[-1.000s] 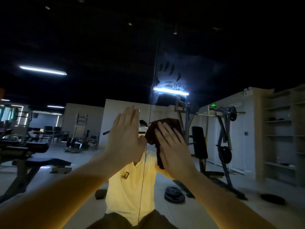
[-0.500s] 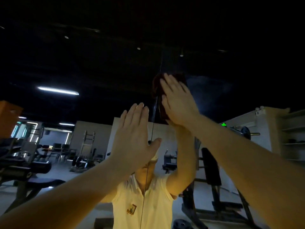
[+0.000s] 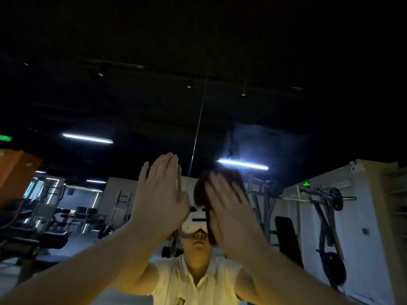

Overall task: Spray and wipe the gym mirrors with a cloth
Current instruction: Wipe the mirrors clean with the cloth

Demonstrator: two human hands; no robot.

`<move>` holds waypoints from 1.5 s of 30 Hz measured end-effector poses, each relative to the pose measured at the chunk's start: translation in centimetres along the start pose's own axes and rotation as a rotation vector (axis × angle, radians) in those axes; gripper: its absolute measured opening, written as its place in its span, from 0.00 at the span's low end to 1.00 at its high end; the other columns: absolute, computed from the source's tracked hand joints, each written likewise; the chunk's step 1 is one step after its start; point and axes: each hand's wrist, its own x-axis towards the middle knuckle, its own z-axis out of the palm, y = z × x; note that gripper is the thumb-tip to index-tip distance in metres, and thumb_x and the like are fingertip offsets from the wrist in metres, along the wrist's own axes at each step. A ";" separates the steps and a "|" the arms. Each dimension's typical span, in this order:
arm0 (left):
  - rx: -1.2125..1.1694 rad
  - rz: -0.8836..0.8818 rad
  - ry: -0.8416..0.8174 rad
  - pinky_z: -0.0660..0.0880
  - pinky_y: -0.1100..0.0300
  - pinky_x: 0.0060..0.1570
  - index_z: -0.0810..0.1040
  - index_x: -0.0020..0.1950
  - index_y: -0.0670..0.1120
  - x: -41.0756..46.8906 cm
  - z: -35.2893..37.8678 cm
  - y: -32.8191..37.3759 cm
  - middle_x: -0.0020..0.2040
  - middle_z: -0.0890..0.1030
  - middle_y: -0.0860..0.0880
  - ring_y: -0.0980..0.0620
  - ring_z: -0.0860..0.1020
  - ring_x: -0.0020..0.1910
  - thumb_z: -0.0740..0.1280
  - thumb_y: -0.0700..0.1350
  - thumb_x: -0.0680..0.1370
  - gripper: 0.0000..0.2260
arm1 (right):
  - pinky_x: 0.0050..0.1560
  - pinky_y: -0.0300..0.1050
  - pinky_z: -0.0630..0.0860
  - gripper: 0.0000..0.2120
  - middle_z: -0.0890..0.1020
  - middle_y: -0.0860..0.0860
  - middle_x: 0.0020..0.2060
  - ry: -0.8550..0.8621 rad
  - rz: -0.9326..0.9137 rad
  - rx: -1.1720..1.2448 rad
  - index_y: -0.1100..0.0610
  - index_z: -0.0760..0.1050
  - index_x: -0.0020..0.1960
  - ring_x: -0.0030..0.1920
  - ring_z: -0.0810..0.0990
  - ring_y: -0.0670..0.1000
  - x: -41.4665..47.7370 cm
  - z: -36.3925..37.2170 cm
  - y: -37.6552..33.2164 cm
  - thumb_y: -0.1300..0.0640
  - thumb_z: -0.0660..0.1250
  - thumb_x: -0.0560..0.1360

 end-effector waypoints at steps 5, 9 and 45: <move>0.074 0.139 -0.011 0.49 0.45 0.82 0.64 0.82 0.44 0.9 0.3 0.8 0.82 0.64 0.43 0.46 0.59 0.82 0.62 0.55 0.79 0.32 | 0.81 0.58 0.54 0.28 0.60 0.54 0.79 -0.082 -0.205 -0.140 0.55 0.62 0.79 0.80 0.58 0.53 -3.0 0.0 2.9 0.45 0.51 0.81; 0.179 0.229 -0.061 0.51 0.41 0.82 0.64 0.82 0.45 1.8 0.8 1.0 0.83 0.61 0.43 0.44 0.56 0.84 0.54 0.61 0.79 0.35 | 0.82 0.59 0.48 0.28 0.52 0.53 0.82 -0.070 -0.045 -0.091 0.53 0.55 0.82 0.82 0.48 0.52 4.8 -1.2 6.3 0.46 0.47 0.84; 0.233 0.372 0.030 0.57 0.46 0.80 0.61 0.82 0.39 1.3 6.5 3.4 0.83 0.60 0.40 0.45 0.56 0.83 0.52 0.63 0.84 0.35 | 0.82 0.59 0.49 0.29 0.50 0.57 0.84 0.181 0.661 0.019 0.58 0.50 0.84 0.83 0.48 0.56 10.9 -2.5 11.3 0.48 0.46 0.86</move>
